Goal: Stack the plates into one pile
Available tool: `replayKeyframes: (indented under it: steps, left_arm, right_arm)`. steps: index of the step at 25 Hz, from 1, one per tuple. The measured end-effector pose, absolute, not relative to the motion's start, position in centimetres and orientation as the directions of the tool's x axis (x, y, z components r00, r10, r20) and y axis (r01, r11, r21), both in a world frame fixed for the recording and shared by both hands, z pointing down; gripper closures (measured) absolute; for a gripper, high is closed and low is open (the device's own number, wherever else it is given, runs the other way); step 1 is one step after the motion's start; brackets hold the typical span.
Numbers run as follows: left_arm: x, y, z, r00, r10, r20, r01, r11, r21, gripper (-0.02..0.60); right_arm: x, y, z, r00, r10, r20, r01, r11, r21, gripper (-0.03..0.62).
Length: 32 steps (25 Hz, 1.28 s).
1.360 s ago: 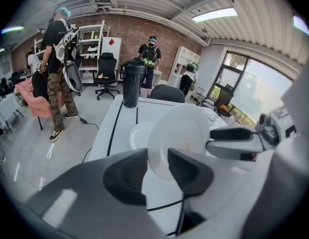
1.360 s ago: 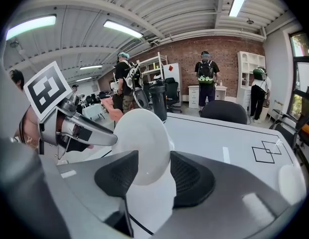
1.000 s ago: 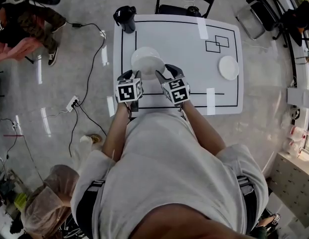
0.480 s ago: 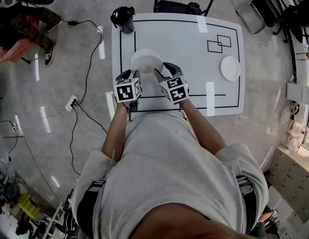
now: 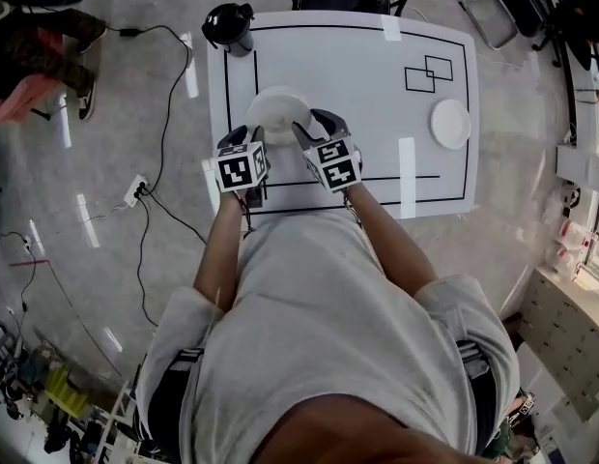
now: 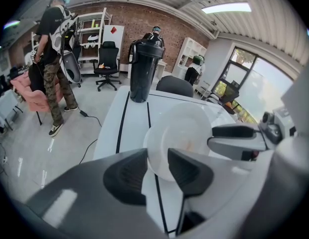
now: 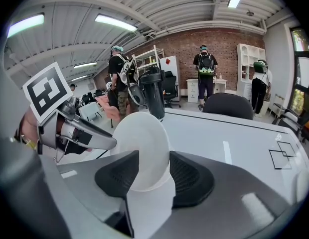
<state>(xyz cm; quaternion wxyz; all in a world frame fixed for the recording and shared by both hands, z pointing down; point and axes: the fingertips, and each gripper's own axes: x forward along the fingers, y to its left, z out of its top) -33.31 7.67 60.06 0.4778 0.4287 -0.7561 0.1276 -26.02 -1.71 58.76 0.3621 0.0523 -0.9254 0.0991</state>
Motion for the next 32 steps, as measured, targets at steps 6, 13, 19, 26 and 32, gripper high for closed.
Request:
replayKeyframes:
  steps: [6, 13, 19, 26, 32]
  left_arm:
    - [-33.5, 7.4, 61.0, -0.156, -0.517, 0.842, -0.774, 0.594, 0.221, 0.453]
    - [-33.6, 7.0, 61.7, -0.144, -0.509, 0.849, -0.770, 0.596, 0.227, 0.453]
    - [-34.4, 7.0, 62.5, -0.171, -0.485, 0.857, -0.760, 0.619, 0.198, 0.453]
    - [-34.3, 6.5, 63.3, -0.159, -0.477, 0.864, -0.772, 0.606, 0.192, 0.453]
    - [-34.3, 6.3, 63.4, -0.154, -0.477, 0.865, -0.771, 0.606, 0.197, 0.453]
  right_arm:
    - [-26.3, -2.0, 59.8, -0.715, -0.018, 0.698, -0.171, 0.974, -0.150, 0.396]
    - [-26.3, -2.3, 60.9, -0.695, -0.017, 0.718, -0.183, 0.971, -0.155, 0.398]
    - [-26.6, -2.2, 61.9, -0.678, -0.026, 0.735, -0.172, 0.977, -0.125, 0.399]
    - [-26.5, -2.7, 62.8, -0.663, -0.034, 0.747, -0.186, 0.975, -0.121, 0.399]
    - [-26.7, -2.8, 63.3, -0.657, -0.033, 0.753, -0.186, 0.975, -0.120, 0.396]
